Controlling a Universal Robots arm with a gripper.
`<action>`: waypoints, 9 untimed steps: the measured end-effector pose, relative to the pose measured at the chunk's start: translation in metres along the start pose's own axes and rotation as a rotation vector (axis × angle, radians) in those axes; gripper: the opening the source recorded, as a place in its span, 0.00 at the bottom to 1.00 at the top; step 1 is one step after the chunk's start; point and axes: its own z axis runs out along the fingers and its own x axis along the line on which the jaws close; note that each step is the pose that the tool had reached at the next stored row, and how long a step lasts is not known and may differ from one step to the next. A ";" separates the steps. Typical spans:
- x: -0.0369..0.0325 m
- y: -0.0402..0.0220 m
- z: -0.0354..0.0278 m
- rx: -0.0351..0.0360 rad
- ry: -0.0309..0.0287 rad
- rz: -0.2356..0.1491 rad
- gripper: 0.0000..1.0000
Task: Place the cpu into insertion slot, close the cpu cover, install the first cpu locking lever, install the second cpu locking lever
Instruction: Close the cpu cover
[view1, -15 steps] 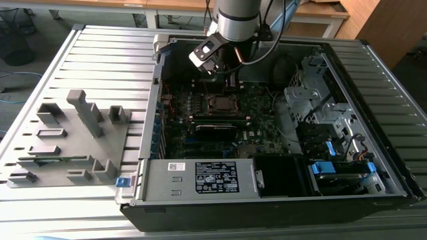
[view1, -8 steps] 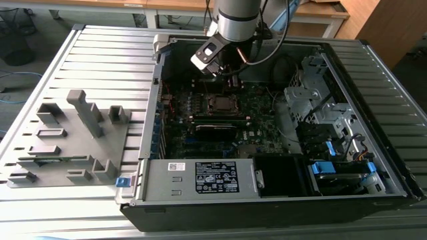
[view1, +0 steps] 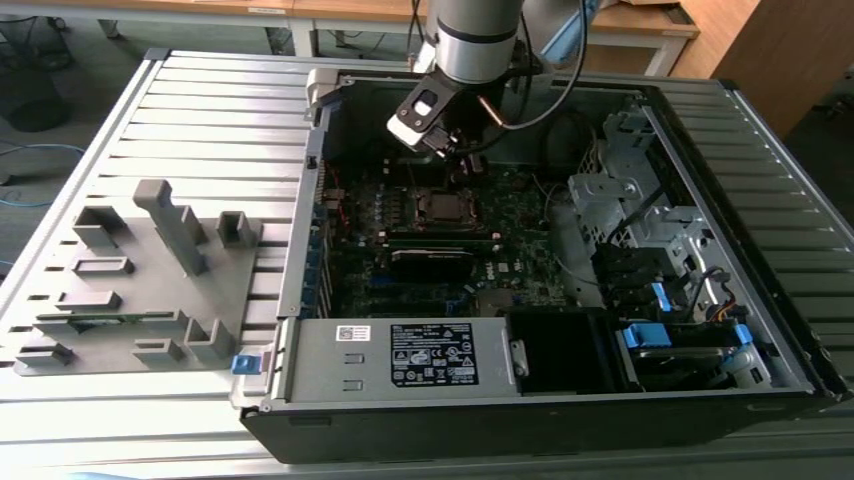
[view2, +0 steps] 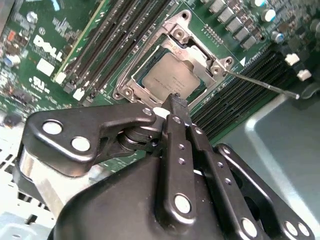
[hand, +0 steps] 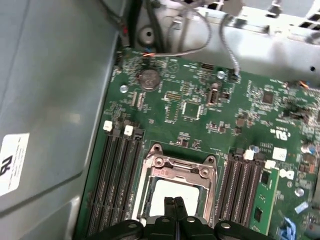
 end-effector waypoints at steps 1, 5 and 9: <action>0.0000 0.0000 0.0000 0.0001 0.0007 -0.017 0.11; 0.0000 0.0000 0.0002 0.0005 0.0035 -0.085 0.11; 0.0000 0.0000 0.0003 0.0010 0.0060 -0.150 0.11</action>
